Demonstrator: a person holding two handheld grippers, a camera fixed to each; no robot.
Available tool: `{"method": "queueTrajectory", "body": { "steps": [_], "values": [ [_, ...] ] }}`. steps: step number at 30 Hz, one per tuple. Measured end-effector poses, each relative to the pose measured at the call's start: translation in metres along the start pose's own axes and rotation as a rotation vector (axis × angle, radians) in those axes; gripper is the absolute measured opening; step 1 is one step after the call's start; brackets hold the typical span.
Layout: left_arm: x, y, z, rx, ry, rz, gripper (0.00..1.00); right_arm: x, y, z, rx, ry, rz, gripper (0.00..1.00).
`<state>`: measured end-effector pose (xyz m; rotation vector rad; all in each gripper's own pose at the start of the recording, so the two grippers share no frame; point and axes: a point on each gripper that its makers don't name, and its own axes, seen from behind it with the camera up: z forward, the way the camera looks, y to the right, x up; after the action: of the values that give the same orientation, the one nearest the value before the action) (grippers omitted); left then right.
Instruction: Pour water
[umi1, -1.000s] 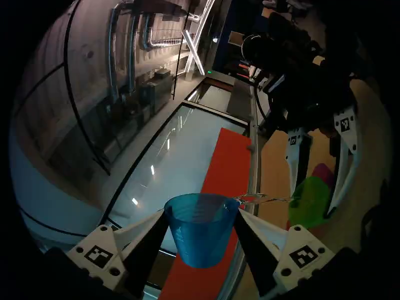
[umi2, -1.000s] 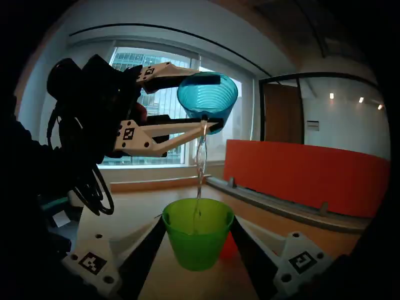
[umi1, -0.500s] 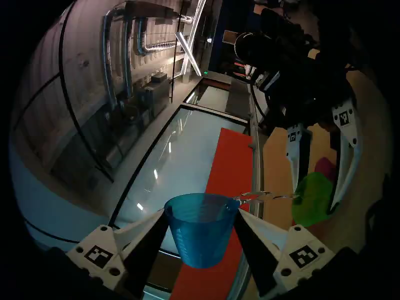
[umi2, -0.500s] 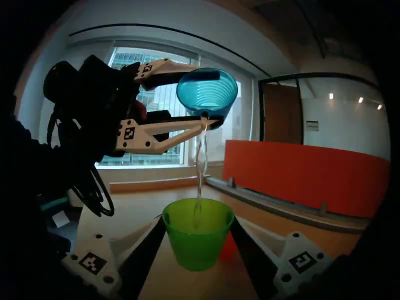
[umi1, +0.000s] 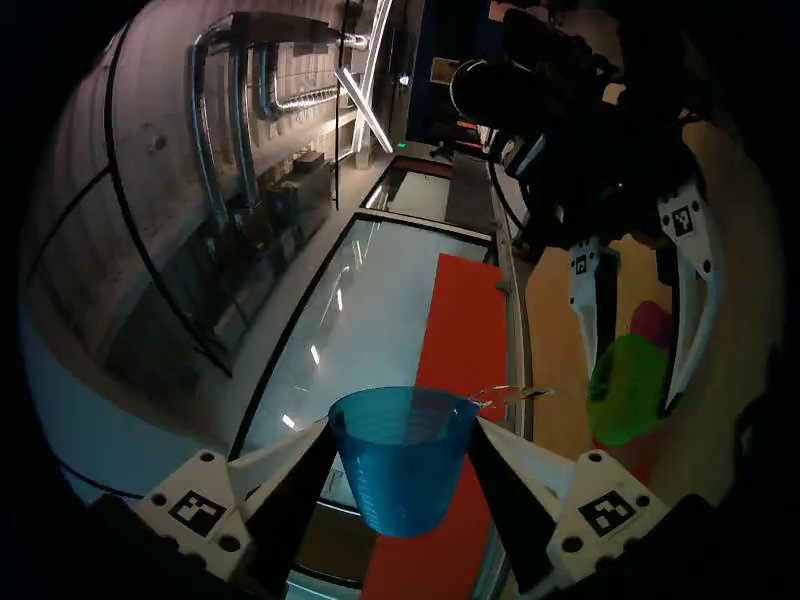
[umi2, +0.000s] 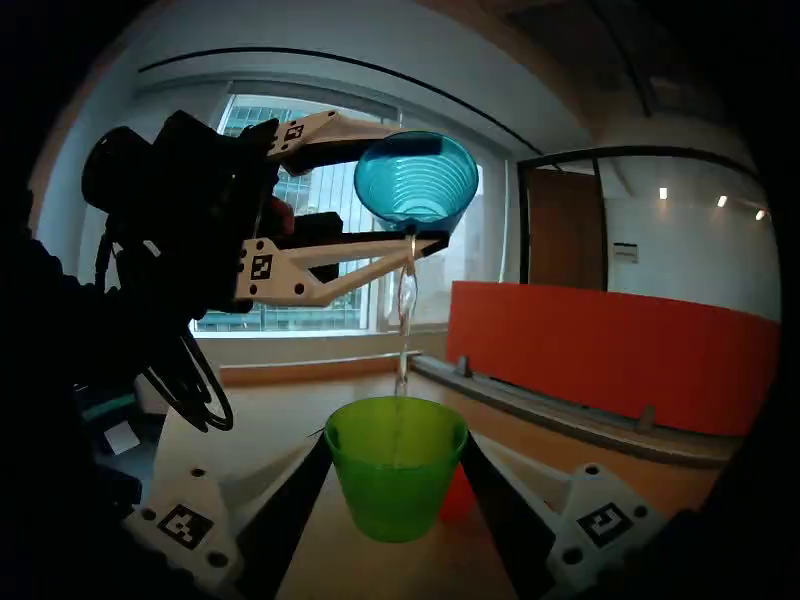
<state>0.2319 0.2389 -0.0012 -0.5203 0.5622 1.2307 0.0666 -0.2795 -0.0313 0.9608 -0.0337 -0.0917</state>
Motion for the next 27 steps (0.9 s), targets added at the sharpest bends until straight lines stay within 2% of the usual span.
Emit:
{"method": "queueTrajectory", "body": {
  "steps": [13,27],
  "values": [
    [0.0033,-0.0013,0.0028,-0.001,-0.002,0.059,0.86,-0.0003,0.0011,-0.0015,-0.001,0.002,-0.002,0.9],
    [0.0058,-0.0016,0.0054,-0.002,0.002,0.099,0.86,-0.0006,0.0038,-0.0042,-0.002,0.007,-0.001,0.9]
  ]
}}
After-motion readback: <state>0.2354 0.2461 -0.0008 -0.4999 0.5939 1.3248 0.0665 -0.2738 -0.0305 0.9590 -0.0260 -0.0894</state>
